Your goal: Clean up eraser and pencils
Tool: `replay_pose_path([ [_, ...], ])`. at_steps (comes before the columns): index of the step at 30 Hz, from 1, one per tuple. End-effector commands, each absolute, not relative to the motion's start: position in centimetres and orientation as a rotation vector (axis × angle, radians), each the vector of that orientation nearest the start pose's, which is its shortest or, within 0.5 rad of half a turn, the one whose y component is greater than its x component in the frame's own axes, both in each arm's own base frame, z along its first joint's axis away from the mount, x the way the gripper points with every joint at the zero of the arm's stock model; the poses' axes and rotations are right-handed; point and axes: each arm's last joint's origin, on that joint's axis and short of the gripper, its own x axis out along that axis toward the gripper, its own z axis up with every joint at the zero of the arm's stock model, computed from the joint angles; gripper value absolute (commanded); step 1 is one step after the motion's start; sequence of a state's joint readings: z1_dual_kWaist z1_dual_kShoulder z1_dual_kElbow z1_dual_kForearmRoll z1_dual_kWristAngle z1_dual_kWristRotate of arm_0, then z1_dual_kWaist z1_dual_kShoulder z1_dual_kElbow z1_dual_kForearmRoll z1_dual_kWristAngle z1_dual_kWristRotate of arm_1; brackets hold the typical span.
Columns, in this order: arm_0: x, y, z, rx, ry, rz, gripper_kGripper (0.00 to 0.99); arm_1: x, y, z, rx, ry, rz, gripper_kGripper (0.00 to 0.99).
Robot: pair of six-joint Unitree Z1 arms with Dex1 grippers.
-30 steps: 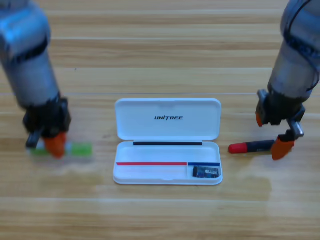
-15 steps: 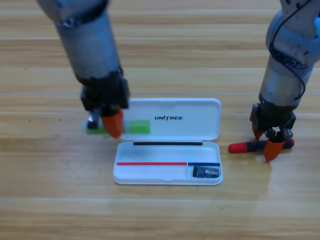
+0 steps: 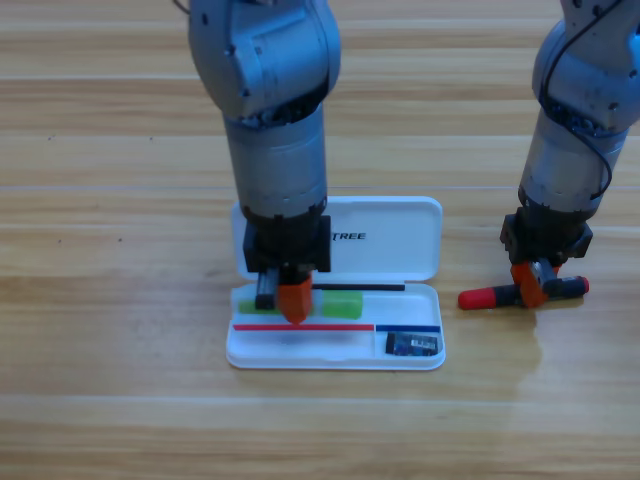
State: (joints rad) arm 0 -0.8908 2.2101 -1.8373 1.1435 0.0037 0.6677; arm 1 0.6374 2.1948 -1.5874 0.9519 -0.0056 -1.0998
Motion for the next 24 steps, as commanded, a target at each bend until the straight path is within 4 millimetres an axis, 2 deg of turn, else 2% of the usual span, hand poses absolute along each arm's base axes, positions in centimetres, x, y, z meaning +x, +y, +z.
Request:
replay_pose_path([
  [1, 27.4, -35.5, 20.8, 1.211, 1.226, -1.208, 0.0, 32.7, 22.9, 21.5, -1.295, 1.145, 1.296, 0.0],
  [5, 27.5, -35.6, 20.6, 1.207, 1.23, -1.209, 0.0, 31.0, 22.4, 24.4, -1.294, 1.108, 1.278, 0.0],
  [8, 27.5, -35.6, 20.3, 1.205, 1.237, -1.21, 0.0, 30.3, 22.1, 25.6, -1.292, 1.083, 1.27, 0.0],
  [24, 27.5, -35.6, 20.5, 1.194, 1.237, -1.208, 0.0, 29.7, 22.2, 25.9, -1.302, 1.074, 1.271, 0.0],
])
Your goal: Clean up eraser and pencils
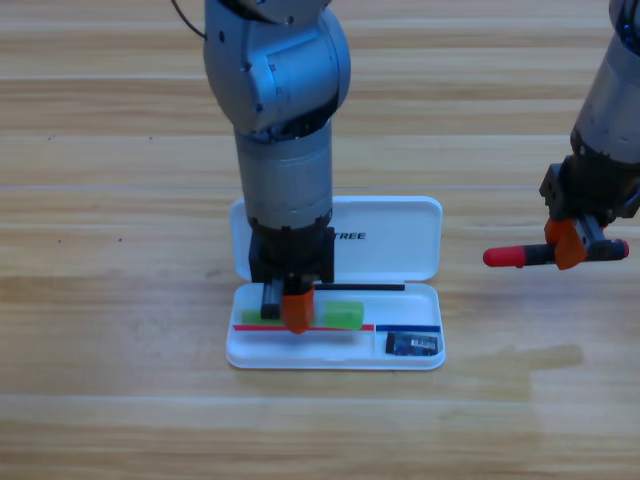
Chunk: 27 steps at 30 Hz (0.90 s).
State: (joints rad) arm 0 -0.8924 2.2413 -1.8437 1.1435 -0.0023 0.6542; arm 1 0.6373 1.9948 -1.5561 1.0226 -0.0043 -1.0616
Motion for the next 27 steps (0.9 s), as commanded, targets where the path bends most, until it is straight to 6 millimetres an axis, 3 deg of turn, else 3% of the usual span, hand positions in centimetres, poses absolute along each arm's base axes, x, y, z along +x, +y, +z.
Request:
replay_pose_path([
  [1, 27.43, -35.59, 20.56, 1.193, 1.237, -1.21, 0.0, 29.68, 22.2, 25.94, -1.303, 1.073, 1.272, 0.0],
  [12, 27.37, -35.38, 20.77, 1.195, 1.242, -1.208, 0.011, 29.64, 22.3, 25.88, -1.308, 1.074, 1.273, 0.0],
  [15, 27.36, -35.37, 20.77, 1.196, 1.243, -1.209, 0.179, 29.66, 22.3, 25.83, -1.309, 1.076, 1.272, 0.0],
  [16, 27.34, -35.35, 20.73, 1.195, 1.246, -1.208, 0.29, 29.66, 22.3, 25.83, -1.31, 1.075, 1.273, 0.0],
  [19, 27.38, -35.28, 20.67, 1.195, 1.248, -1.207, 0.756, 29.66, 22.3, 25.83, -1.309, 1.076, 1.272, 0.0],
  [20, 27.37, -35.26, 20.67, 1.196, 1.249, -1.205, 0.861, 29.68, 22.31, 25.86, -1.311, 1.074, 1.271, 0.0],
  [22, 27.39, -35.3, 20.7, 1.193, 1.247, -1.205, 0.956, 29.71, 22.33, 25.9, -1.311, 1.072, 1.27, 0.0],
  [27, 27.41, -35.31, 20.73, 1.193, 1.246, -1.203, 0.99, 29.73, 22.34, 25.93, -1.311, 1.071, 1.27, 0.0],
])
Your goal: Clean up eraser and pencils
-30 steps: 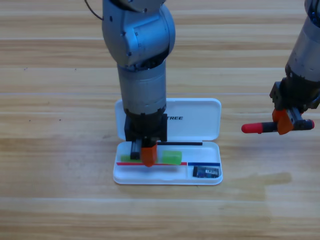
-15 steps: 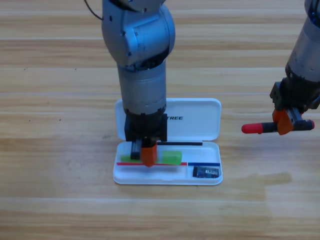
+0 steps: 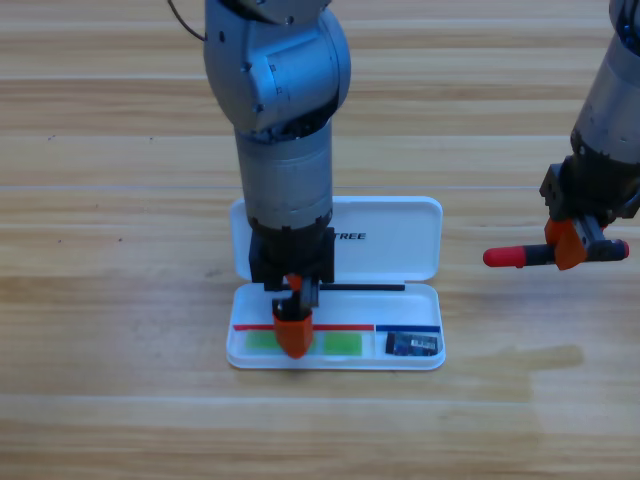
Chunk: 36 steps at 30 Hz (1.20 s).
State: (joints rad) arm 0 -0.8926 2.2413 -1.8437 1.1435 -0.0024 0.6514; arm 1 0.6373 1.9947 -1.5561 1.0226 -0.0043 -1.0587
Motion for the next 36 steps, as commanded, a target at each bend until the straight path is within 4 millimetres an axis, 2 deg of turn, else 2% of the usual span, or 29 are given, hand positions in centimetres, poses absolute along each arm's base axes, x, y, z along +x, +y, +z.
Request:
replay_pose_path([
  [1, 27.4, -35.3, 20.7, 1.194, 1.245, -1.204, 0.99, 29.7, 22.4, 26.0, -1.311, 1.068, 1.272, 0.0],
  [4, 27.4, -35.3, 20.8, 1.194, 1.245, -1.204, 0.99, 29.4, 22.9, 26.2, -1.317, 1.052, 1.279, 0.0],
  [7, 27.3, -35.0, 21.6, 1.196, 1.233, -1.198, 0.99, 28.8, 23.9, 26.7, -1.334, 1.026, 1.294, 0.0],
  [9, 27.3, -34.2, 23.0, 1.188, 1.218, -1.186, 0.99, 28.2, 25.2, 27.1, -1.336, 1.026, 1.31, 0.0],
  [11, 27.4, -32.9, 25.3, 1.17, 1.175, -1.162, 0.99, 27.6, 26.5, 27.5, -1.337, 1.023, 1.331, 0.0],
  [15, 26.9, -28.1, 30.9, 1.101, 1.082, -1.123, 0.99, 27.0, 29.5, 27.2, -1.348, 1.016, 1.352, 0.0],
  [19, 27.0, -20.4, 36.0, 0.972, 1.007, -1.039, 0.99, 26.8, 32.6, 26.1, -1.357, 1.028, 1.366, 0.0],
  [22, 27.2, -14.6, 37.9, 0.871, 0.956, -0.964, 0.99, 26.7, 35.1, 24.9, -1.361, 1.052, 1.373, 0.0],
  [25, 27.4, -9.6, 37.6, 0.792, 0.891, -0.89, 0.99, 27.3, 37.5, 23.5, -1.349, 1.07, 1.362, 0.0],
  [28, 27.4, -6.4, 36.0, 0.718, 0.831, -0.83, 0.99, 28.0, 39.1, 21.9, -1.35, 1.08, 1.355, 0.0],
  [32, 28.1, -4.6, 34.2, 0.645, 0.783, -0.801, 0.99, 28.8, 40.3, 20.0, -1.355, 1.091, 1.339, 0.0],
  [36, 28.3, -4.1, 32.6, 0.607, 0.752, -0.807, 0.99, 29.3, 41.0, 19.2, -1.355, 1.09, 1.328, 0.0],
])
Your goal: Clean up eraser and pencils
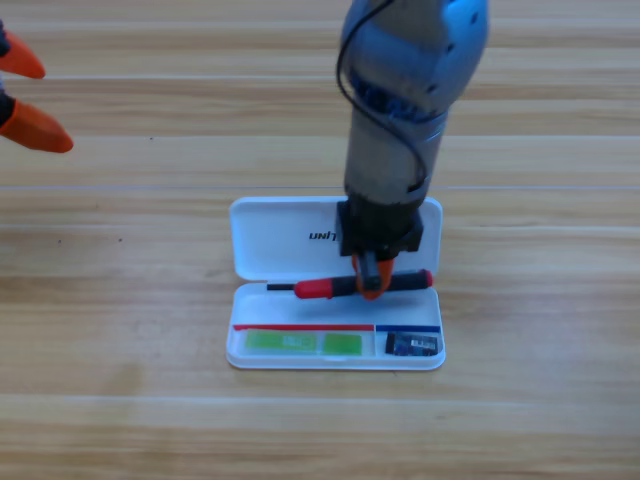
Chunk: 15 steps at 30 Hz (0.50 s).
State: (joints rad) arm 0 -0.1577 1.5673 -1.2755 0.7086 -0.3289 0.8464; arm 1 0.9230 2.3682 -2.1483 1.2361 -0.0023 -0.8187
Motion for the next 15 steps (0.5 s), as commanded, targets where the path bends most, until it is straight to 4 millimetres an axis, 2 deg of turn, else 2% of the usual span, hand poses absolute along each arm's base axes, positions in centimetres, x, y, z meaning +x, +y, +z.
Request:
replay_pose_path([
  [1, 28.3, -4.1, 32.2, 0.604, 0.75, -0.811, 0.99, 29.2, 41.1, 19.0, -1.355, 1.092, 1.329, 0.0],
  [6, 28.0, -4.1, 31.1, 0.6, 0.749, -0.824, 0.99, 29.3, 41.1, 19.1, -1.355, 1.089, 1.328, 0.0],
  [13, 27.9, -4.1, 30.9, 0.604, 0.754, -0.83, 0.99, 29.2, 41.0, 19.5, -1.344, 1.093, 1.318, 0.014],
  [15, 27.8, -4.1, 30.8, 0.604, 0.756, -0.832, 0.99, 28.9, 41.0, 19.9, -1.335, 1.092, 1.319, 0.325],
])
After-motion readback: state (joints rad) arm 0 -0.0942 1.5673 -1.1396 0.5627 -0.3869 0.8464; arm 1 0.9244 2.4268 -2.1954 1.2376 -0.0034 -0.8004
